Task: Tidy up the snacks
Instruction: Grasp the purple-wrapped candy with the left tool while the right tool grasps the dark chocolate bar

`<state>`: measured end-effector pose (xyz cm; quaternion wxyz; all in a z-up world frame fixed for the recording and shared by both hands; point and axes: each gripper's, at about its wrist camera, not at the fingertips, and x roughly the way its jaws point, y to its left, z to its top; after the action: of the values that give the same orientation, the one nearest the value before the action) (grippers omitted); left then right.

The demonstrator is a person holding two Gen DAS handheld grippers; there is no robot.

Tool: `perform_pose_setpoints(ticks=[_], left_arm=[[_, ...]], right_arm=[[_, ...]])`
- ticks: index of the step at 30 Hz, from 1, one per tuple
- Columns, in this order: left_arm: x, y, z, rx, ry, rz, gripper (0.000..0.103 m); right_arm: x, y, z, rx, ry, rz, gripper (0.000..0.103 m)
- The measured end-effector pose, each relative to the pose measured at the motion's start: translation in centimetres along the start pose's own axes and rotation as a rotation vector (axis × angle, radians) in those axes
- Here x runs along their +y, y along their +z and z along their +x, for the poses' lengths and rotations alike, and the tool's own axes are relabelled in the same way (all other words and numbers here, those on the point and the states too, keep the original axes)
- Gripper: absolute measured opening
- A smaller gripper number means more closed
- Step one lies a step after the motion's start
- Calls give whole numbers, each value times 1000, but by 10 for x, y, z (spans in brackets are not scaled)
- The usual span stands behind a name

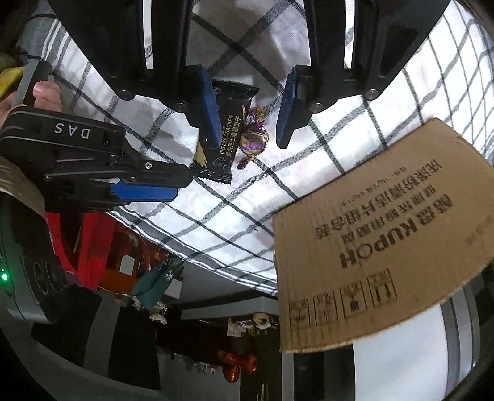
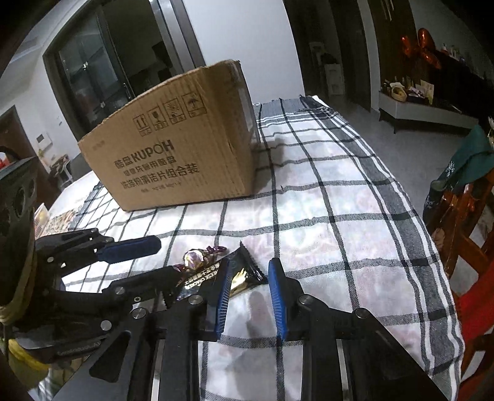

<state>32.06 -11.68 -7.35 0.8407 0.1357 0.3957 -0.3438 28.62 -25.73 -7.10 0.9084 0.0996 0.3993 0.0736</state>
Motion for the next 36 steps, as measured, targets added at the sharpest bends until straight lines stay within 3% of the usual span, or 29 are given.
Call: perform_pose_setpoints(ticks=[2, 21, 24, 36], left_arm=[[2, 0, 3, 5, -2, -7, 34], [11, 1, 25, 34, -6, -51, 31], [12, 2, 25, 33, -16, -68, 26], [8, 3, 19, 20, -15, -89, 24]], right_arm=[[-1, 0, 3, 9, 4, 4, 20], [-10, -1, 21, 40, 36, 39, 15], [-10, -1, 22, 44, 43, 34, 8], [1, 2, 0, -13, 34, 20, 3]])
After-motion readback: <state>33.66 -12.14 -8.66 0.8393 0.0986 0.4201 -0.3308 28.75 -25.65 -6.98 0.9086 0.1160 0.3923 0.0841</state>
